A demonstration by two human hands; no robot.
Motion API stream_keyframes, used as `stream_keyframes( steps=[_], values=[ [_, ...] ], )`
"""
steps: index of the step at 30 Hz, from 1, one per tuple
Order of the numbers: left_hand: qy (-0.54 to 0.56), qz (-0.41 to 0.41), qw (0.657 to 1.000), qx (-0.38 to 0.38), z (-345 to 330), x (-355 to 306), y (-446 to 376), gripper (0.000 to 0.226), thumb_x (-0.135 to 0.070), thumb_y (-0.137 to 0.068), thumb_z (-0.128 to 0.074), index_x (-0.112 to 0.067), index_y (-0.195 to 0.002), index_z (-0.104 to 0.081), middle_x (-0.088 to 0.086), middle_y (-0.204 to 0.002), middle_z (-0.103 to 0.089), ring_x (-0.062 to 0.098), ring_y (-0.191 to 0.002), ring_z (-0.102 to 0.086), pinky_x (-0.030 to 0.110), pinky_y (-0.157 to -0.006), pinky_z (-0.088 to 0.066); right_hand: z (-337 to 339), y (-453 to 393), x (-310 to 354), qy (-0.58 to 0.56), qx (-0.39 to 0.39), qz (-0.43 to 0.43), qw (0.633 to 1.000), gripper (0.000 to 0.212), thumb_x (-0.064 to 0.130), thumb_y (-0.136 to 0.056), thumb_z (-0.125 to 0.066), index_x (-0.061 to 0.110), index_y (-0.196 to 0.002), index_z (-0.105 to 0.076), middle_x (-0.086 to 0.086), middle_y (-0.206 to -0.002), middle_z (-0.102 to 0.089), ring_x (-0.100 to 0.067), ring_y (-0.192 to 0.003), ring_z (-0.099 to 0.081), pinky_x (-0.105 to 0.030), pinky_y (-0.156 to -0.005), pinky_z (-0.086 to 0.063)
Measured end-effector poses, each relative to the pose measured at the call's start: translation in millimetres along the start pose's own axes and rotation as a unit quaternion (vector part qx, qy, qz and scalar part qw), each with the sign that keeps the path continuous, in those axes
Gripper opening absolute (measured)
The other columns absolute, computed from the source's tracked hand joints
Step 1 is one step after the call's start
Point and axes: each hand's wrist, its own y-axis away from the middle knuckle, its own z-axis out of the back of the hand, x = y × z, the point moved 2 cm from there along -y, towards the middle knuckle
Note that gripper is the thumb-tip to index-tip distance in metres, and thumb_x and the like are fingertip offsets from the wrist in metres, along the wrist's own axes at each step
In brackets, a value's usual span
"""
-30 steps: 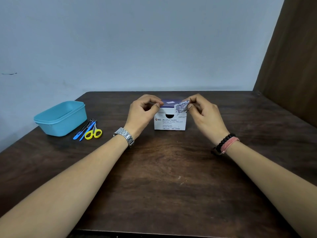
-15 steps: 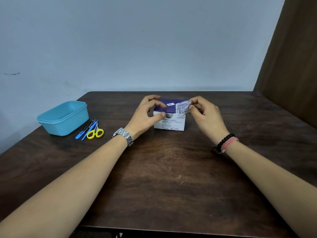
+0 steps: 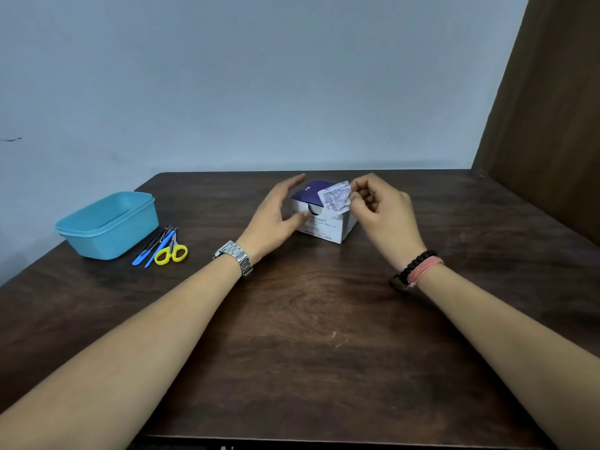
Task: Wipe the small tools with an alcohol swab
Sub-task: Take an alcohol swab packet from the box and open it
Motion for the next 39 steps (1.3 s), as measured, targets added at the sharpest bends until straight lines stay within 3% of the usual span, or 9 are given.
stream_keyframes(
  steps=[3, 7, 12, 14, 19, 22, 26, 31, 39],
  values=[
    [0.081, -0.055, 0.995, -0.031, -3, -27, 5, 0.041, -0.044, -0.091, -0.058, -0.023, -0.126, -0.057, -0.01, -0.121, -0.064, 0.005, -0.113, -0.06, 0.027, -0.096, -0.048, -5, 3, 4, 0.014, 0.002, 0.031, 0.999, 0.006, 0.007, -0.088, -0.062, 0.011, -0.09, -0.066, 0.006, -0.075, -0.065, -0.001, -0.067, -0.055, -0.023, -0.065, -0.049],
    [0.106, -0.096, 0.989, -0.032, -8, -39, 12, 0.042, -0.059, -0.092, -0.051, -0.024, -0.111, -0.066, -0.007, -0.105, -0.07, 0.015, -0.098, -0.064, 0.03, -0.083, -0.049, -7, 4, 6, 0.006, -0.016, 0.034, 0.999, 0.006, 0.006, -0.088, -0.063, 0.01, -0.09, -0.067, 0.007, -0.075, -0.066, -0.002, -0.067, -0.057, -0.023, -0.065, -0.051],
    [0.103, -0.061, 0.991, -0.064, -7, -34, 9, 0.01, -0.033, -0.088, -0.069, -0.03, -0.098, -0.067, -0.008, -0.095, -0.072, 0.01, -0.086, -0.065, 0.033, -0.075, -0.052, -10, 3, 5, 0.005, -0.019, 0.033, 0.999, 0.004, 0.009, -0.089, -0.064, 0.012, -0.088, -0.068, 0.008, -0.077, -0.067, -0.001, -0.068, -0.059, -0.02, -0.065, -0.051],
    [0.106, -0.034, 0.99, -0.084, -6, -28, 7, 0.01, -0.026, -0.086, -0.072, -0.033, -0.092, -0.067, -0.008, -0.092, -0.072, 0.01, -0.084, -0.065, 0.035, -0.074, -0.052, -11, 0, 1, 0.026, 0.001, 0.04, 0.999, 0.004, 0.017, -0.09, -0.064, 0.015, -0.091, -0.068, 0.007, -0.086, -0.068, -0.003, -0.077, -0.06, -0.022, -0.07, -0.05],
    [0.166, 0.025, 0.977, -0.135, 3, -17, 5, 0.012, -0.015, -0.09, -0.07, -0.026, -0.089, -0.066, -0.004, -0.09, -0.072, 0.009, -0.082, -0.064, 0.038, -0.078, -0.053, -14, -14, -27, 0.149, 0.11, -0.019, 0.982, 0.07, 0.049, -0.072, -0.073, 0.027, -0.134, -0.047, 0.006, -0.143, -0.046, -0.016, -0.131, -0.044, -0.031, -0.106, -0.037],
    [0.179, 0.044, 0.972, -0.146, 3, -12, 5, 0.009, -0.015, -0.09, -0.069, -0.024, -0.089, -0.066, 0.0, -0.092, -0.072, 0.011, -0.083, -0.065, 0.041, -0.079, -0.054, -18, -15, -37, 0.128, 0.144, -0.055, 0.98, 0.08, 0.041, -0.072, -0.079, 0.027, -0.141, -0.04, 0.005, -0.144, -0.048, -0.014, -0.129, -0.046, -0.023, -0.098, -0.036],
    [0.184, 0.048, 0.969, -0.158, 1, -12, 4, 0.012, -0.014, -0.091, -0.068, -0.026, -0.09, -0.065, -0.005, -0.091, -0.072, 0.007, -0.08, -0.064, 0.027, -0.074, -0.052, -11, -16, -42, 0.131, 0.1, -0.058, 0.985, 0.071, 0.039, -0.07, -0.079, 0.027, -0.133, -0.049, 0.006, -0.126, -0.056, -0.019, -0.12, -0.048, -0.024, -0.094, -0.036],
    [0.193, 0.057, 0.967, -0.157, -1, -13, 3, 0.007, -0.012, -0.091, -0.066, -0.017, -0.096, -0.065, -0.003, -0.093, -0.07, 0.002, -0.075, -0.063, 0.017, -0.066, -0.05, 32, -25, -55, 0.201, -0.019, -0.069, 0.977, 0.06, 0.043, -0.068, -0.076, 0.027, -0.123, -0.058, 0.006, -0.129, -0.051, -0.019, -0.119, -0.046, -0.017, -0.09, -0.026],
    [0.193, 0.051, 0.968, -0.149, -3, -11, 3, 0.011, -0.012, -0.093, -0.064, -0.023, -0.091, -0.063, -0.005, -0.091, -0.068, -0.001, -0.065, -0.059, 0.016, -0.063, -0.051, 147, -4, -82, 0.311, -0.132, -0.184, 0.923, 0.048, 0.045, -0.072, -0.073, 0.029, -0.115, -0.061, 0.001, -0.132, -0.047, -0.029, -0.121, -0.043, -0.029, -0.093, -0.037]
  ],
)
